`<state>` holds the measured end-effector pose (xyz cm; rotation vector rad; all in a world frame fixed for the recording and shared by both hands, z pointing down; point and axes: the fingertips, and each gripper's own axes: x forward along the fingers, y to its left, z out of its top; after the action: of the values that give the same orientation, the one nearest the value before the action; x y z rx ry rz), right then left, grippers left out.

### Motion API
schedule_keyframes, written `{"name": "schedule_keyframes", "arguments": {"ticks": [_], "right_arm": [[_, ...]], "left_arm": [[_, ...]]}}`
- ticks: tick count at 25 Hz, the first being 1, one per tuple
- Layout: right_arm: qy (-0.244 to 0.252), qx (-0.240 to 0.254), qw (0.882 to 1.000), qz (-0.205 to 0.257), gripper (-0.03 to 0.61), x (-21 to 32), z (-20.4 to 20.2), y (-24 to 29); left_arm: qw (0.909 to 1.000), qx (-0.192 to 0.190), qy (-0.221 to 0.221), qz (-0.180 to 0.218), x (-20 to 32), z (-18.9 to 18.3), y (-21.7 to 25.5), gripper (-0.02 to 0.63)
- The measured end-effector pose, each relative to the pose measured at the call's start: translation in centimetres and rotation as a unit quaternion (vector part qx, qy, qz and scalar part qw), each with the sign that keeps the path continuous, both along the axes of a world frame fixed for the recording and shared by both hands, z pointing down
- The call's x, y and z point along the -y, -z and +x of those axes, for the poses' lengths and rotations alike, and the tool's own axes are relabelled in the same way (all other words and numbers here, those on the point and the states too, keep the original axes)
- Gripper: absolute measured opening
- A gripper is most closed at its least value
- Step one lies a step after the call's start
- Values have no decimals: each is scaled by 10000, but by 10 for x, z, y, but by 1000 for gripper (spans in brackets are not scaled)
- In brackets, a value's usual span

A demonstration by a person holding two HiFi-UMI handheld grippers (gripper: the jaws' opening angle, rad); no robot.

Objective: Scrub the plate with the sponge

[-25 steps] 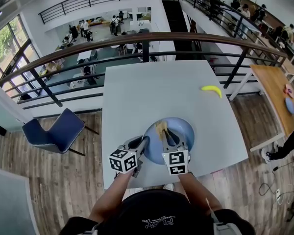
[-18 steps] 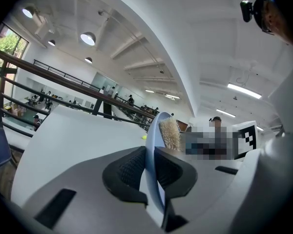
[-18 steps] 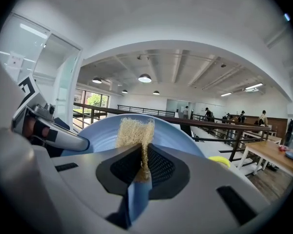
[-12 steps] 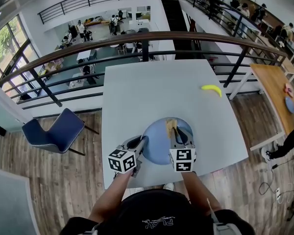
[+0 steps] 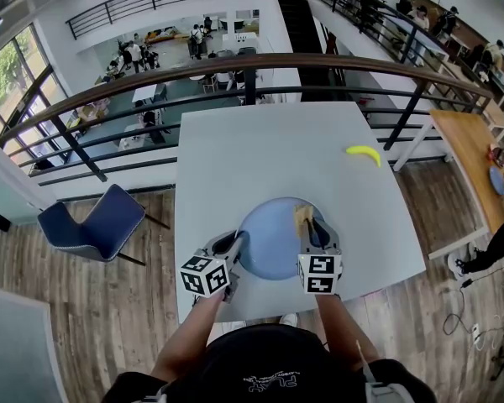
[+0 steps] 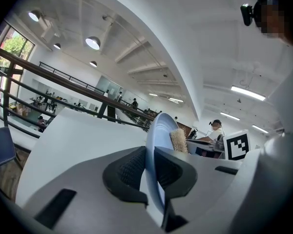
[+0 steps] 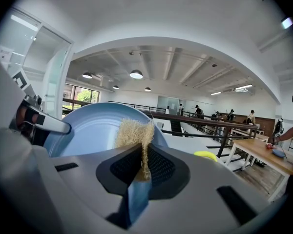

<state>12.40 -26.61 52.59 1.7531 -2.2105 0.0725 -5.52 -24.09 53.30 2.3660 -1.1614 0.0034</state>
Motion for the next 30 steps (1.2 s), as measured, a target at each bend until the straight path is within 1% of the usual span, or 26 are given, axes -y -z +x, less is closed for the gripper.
{"name": "schedule_keyframes", "arguments": {"ticks": [8, 11, 16, 23, 26, 30], "right_arm": [[-21, -60, 9999, -94, 41, -3, 2, -3], [109, -81, 9999, -65, 41, -9, -6, -2], [751, -45, 9971, 107, 41, -26, -53, 15], [1758, -184, 9842, 143, 41, -47, -130, 15], [1966, -190, 9802, 141, 41, -48, -151, 13], [2161, -145, 9762, 75, 41, -53, -162, 13]], "left_arm": [[9998, -48, 174, -111, 0, -13, -2, 41], [9994, -70, 289, -180, 2, -21, -6, 38], [9985, -114, 529, -126, 8, -38, -4, 32], [9978, -177, 636, 22, 12, -50, 11, 29], [9979, -198, 617, 42, 10, -50, 12, 29], [9982, -204, 557, 62, 5, -46, 15, 29]]}}
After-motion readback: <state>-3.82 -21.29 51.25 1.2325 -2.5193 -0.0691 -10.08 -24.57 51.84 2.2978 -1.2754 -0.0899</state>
